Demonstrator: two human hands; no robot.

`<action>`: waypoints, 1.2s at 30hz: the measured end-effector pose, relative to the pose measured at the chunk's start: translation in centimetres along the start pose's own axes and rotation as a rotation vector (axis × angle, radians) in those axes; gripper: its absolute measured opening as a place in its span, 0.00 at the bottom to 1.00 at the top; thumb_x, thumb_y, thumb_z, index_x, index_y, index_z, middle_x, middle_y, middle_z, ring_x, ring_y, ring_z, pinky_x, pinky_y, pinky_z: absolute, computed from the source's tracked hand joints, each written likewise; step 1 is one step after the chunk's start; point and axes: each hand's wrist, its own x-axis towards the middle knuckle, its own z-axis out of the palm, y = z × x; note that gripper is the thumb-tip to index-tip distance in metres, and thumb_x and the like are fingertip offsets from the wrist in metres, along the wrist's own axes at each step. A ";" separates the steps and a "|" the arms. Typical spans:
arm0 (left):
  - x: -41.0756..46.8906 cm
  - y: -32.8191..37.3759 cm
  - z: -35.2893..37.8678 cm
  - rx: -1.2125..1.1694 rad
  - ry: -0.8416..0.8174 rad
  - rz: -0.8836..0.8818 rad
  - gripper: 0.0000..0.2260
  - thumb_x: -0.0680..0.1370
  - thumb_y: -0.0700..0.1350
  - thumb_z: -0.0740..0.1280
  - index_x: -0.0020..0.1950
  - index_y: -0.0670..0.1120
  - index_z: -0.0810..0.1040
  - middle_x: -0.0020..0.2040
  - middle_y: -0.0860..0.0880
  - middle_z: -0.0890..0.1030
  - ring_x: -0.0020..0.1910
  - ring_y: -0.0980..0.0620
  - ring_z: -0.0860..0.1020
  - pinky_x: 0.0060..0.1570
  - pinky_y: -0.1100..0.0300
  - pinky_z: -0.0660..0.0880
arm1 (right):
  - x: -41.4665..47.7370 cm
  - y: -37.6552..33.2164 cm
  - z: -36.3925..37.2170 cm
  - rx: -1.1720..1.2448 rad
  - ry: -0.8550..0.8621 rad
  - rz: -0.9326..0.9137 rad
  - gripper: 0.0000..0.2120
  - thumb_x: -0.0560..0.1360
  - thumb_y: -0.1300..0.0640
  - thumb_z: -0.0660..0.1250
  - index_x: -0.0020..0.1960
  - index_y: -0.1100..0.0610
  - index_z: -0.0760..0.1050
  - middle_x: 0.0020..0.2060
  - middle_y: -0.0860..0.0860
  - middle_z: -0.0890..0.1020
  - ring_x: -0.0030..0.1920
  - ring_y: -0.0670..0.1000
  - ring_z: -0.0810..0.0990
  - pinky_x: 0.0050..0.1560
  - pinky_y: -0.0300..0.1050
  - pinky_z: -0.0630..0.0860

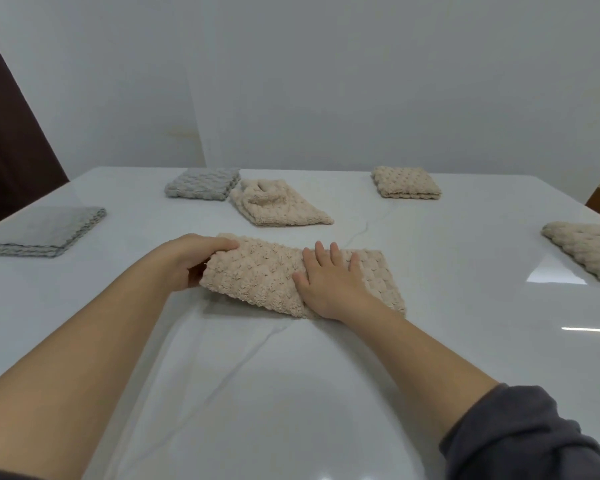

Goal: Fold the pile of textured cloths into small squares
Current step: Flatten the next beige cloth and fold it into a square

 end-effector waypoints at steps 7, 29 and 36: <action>-4.0 5.8 6.3 -0.125 -0.267 0.078 0.11 0.76 0.56 0.67 0.44 0.48 0.75 0.42 0.48 0.79 0.42 0.48 0.79 0.50 0.52 0.77 | -1.8 1.7 -5.0 1.099 0.195 0.077 0.17 0.83 0.49 0.55 0.66 0.56 0.71 0.64 0.52 0.76 0.67 0.53 0.73 0.67 0.48 0.68; -1.7 -1.9 14.5 0.865 0.049 0.791 0.24 0.83 0.52 0.54 0.79 0.49 0.57 0.79 0.54 0.53 0.78 0.58 0.45 0.76 0.50 0.41 | -1.4 8.8 -4.2 1.123 0.298 0.273 0.15 0.73 0.68 0.66 0.49 0.48 0.79 0.40 0.51 0.83 0.40 0.52 0.83 0.49 0.51 0.81; -1.8 -1.9 15.4 1.020 0.077 0.785 0.25 0.83 0.53 0.51 0.79 0.47 0.54 0.80 0.52 0.50 0.78 0.54 0.43 0.75 0.46 0.39 | -1.2 9.0 -3.7 0.767 0.371 0.245 0.28 0.75 0.63 0.64 0.74 0.55 0.67 0.64 0.50 0.77 0.63 0.52 0.76 0.65 0.49 0.72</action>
